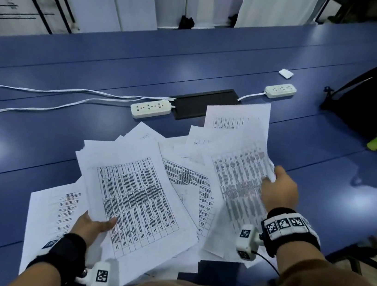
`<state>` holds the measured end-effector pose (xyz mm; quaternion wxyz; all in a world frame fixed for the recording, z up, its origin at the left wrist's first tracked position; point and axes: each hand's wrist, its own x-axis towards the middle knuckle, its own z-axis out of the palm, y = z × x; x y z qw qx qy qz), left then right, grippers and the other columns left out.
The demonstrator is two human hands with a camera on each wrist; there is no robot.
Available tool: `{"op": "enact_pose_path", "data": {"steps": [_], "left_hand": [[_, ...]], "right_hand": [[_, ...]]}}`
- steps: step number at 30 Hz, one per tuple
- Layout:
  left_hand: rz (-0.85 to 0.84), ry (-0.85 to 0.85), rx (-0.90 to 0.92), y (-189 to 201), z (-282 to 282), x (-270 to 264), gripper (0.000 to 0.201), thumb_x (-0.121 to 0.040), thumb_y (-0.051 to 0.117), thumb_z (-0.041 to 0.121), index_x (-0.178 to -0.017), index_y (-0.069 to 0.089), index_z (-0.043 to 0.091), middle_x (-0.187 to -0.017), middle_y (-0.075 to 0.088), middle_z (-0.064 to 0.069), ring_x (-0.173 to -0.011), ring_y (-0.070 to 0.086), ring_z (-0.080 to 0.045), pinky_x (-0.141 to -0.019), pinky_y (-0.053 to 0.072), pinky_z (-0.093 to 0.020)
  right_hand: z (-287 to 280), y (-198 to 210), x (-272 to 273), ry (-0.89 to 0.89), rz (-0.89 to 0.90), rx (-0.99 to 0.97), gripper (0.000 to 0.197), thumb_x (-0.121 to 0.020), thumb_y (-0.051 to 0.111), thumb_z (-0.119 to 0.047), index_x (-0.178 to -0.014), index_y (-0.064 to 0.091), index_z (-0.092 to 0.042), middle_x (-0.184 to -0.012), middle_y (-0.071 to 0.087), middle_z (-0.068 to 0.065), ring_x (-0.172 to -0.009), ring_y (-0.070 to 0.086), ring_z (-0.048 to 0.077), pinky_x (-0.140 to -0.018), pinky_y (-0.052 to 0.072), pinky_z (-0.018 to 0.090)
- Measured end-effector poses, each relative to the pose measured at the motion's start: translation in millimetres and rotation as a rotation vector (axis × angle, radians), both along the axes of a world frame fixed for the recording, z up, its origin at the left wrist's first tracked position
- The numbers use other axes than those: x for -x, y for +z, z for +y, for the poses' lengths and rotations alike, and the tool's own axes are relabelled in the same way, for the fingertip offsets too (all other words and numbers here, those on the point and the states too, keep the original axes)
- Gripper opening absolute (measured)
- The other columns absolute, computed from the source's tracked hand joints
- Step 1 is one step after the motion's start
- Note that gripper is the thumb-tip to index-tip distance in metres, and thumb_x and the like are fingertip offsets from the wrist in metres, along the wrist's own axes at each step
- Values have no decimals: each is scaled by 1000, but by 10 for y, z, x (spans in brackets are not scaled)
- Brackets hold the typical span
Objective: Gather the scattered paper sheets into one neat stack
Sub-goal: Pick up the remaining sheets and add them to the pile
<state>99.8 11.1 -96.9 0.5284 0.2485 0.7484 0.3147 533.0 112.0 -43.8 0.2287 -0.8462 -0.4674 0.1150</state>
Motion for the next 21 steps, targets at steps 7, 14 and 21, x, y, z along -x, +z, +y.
{"op": "enact_pose_path", "data": {"steps": [7, 14, 21], "left_hand": [[-40, 19, -30, 70, -17, -44, 85, -68, 85, 15, -137, 39, -5, -135, 51, -21, -119, 51, -34, -107, 35, -46], [-49, 26, -166, -10, -64, -31, 108, -54, 92, 18, -145, 33, 13, -145, 44, -15, -131, 43, -33, -112, 29, -48], [-5, -112, -370, 49, -47, 47, 113, -68, 76, -12, -149, 15, 39, -150, 15, 19, -140, 12, -3, -111, 12, -30]], "right_hand": [[120, 768, 56, 63, 141, -266, 17, -86, 62, -23, -103, 66, -23, -77, 67, 4, -74, 63, 32, -68, 54, 37], [154, 1628, 469, 217, 594, -667, 25, -81, 72, -11, -82, 70, -36, -69, 67, -15, -68, 57, 4, -67, 53, 25], [154, 1719, 821, 325, 1037, -671, 29, -78, 72, 7, -87, 74, -20, -87, 77, -2, -84, 72, 15, -76, 58, 29]]}}
